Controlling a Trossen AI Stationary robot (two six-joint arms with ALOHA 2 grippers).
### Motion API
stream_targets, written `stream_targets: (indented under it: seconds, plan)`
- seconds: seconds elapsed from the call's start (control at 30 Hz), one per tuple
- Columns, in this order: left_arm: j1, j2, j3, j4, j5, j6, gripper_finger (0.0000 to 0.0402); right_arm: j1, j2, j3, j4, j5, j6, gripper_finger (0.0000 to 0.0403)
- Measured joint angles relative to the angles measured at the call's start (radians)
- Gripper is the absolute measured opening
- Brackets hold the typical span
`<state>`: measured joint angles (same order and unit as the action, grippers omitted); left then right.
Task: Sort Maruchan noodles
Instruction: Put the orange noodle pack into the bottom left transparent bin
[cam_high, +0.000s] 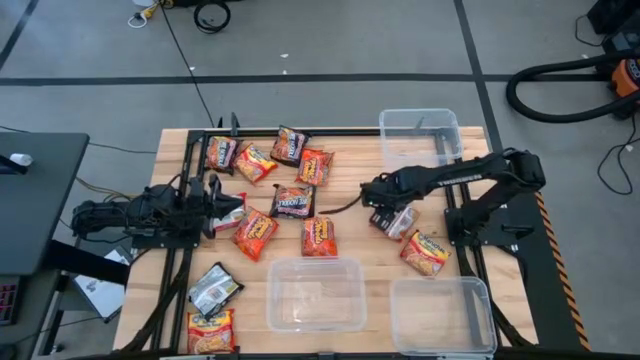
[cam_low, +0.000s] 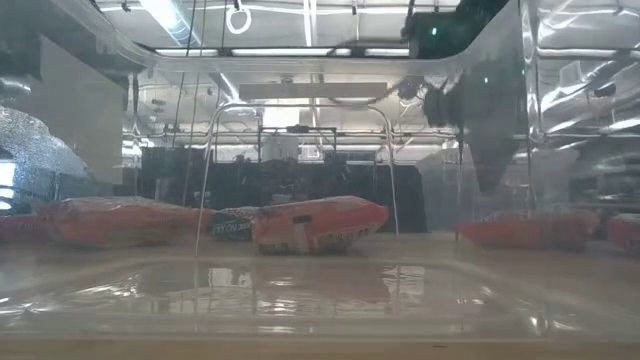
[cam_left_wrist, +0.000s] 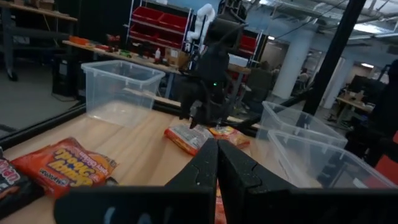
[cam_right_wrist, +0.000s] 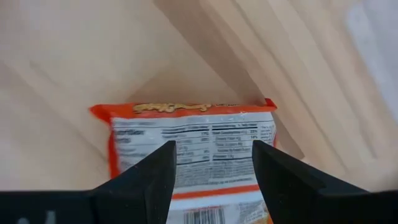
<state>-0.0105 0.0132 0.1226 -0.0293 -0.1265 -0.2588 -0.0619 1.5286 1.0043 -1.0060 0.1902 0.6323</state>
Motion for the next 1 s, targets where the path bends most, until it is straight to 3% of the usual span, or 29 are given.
stream_targets:
  seconds: [0.3, 0.43, 0.6, 0.83, 1.0]
  plan:
    - [0.000, 0.000, 0.000, -0.021, 0.000, -0.023, 0.0011, 0.007, 0.184, -0.001, 0.023, -0.005, -0.007, 0.0198]
    - [0.000, 0.000, 0.000, 0.008, 0.014, -0.050, 0.0011, 0.022, 0.200, -0.002, 0.025, 0.026, -0.020, 0.0129]
    - [0.000, 0.000, 0.000, 0.128, 0.122, -0.044, 0.0011, 0.026, 0.171, -0.005, 0.044, 0.052, -0.040, 0.0014]
    - [0.000, 0.000, -0.001, 0.235, 0.242, 0.034, 0.0011, 0.106, 0.019, 0.084, 0.047, 0.212, -0.115, 0.0006]
    - [0.000, 0.000, -0.001, 0.278, 0.255, 0.042, 0.0012, 0.223, -0.055, 0.218, 0.116, 0.298, -0.211, 0.0004]
